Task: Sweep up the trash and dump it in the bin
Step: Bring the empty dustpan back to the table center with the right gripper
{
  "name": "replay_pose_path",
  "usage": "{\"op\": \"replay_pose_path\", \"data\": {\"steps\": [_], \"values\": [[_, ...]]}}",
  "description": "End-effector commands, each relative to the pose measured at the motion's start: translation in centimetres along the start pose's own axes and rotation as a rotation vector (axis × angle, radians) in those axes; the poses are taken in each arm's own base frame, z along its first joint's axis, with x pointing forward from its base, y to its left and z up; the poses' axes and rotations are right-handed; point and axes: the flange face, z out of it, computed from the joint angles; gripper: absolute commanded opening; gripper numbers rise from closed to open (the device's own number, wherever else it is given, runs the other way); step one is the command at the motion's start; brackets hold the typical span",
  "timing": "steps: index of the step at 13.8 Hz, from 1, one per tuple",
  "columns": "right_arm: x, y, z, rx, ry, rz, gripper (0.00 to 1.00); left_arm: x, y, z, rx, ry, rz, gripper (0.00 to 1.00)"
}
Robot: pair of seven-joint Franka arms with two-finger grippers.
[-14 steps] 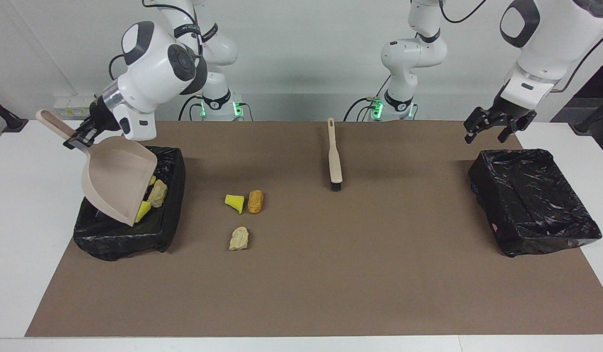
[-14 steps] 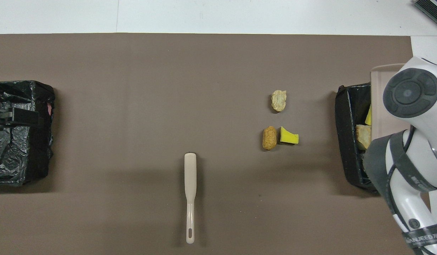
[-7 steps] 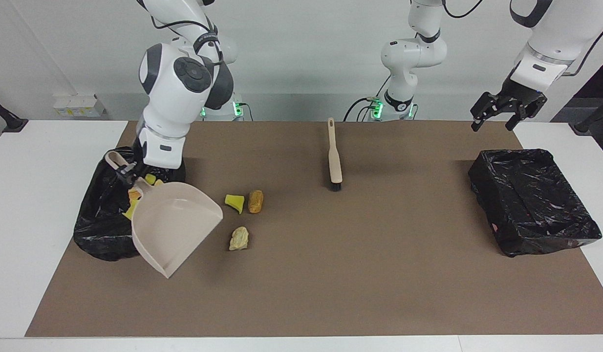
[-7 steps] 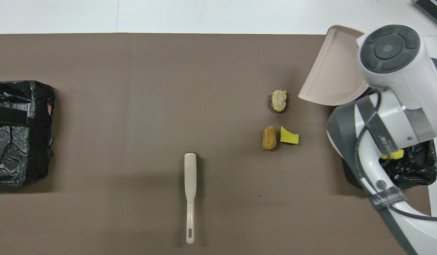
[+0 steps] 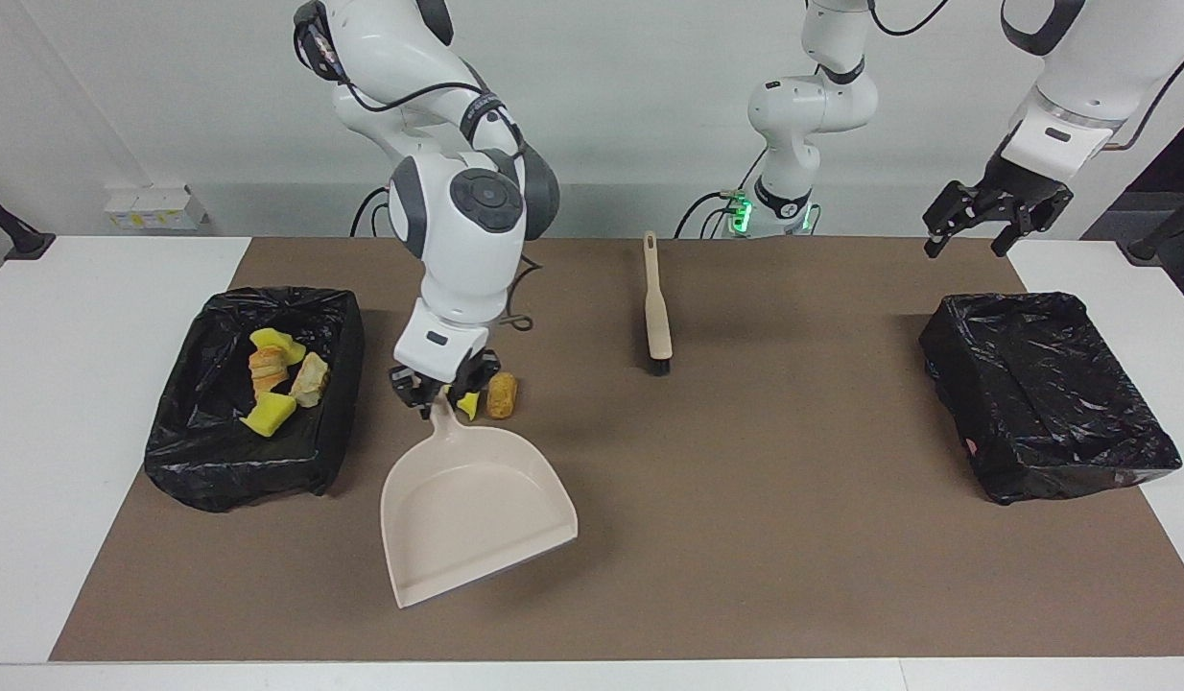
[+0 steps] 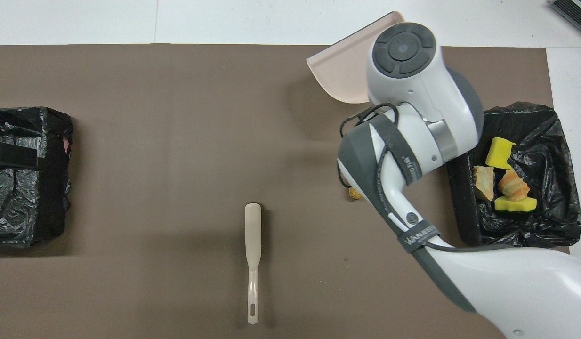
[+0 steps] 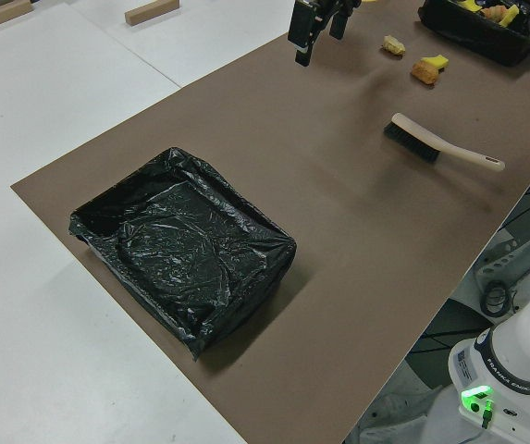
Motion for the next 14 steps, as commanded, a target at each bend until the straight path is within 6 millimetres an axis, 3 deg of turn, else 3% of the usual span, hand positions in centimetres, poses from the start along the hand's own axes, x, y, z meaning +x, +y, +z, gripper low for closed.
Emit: {"op": "replay_pose_path", "data": {"steps": [1, 3, 5, 7, 10, 14], "values": [[2.5, -5.0, 0.6, 0.130, 0.037, 0.217, 0.00, -0.4, -0.4, 0.3, 0.015, -0.012, 0.004, 1.00], [3.4, -11.1, 2.3, 0.151, 0.029, 0.306, 0.00, -0.4, -0.5, 0.3, 0.015, -0.011, 0.004, 1.00], [4.0, -15.2, 3.6, 0.183, 0.035, 0.365, 0.00, -0.4, -0.5, 0.3, 0.015, -0.011, 0.004, 1.00], [3.9, -17.1, 3.5, 0.269, 0.010, 0.405, 0.00, -0.4, -0.5, 0.3, 0.015, -0.011, 0.004, 1.00], [3.1, -22.6, 5.0, 0.302, -0.011, 0.398, 0.00, -0.3, -0.5, 0.4, 0.014, -0.007, 0.001, 1.00], [2.1, -26.4, 5.6, 0.341, -0.027, 0.384, 0.00, 0.1, -0.1, 0.1, 0.005, 0.000, 0.004, 1.00]]}}
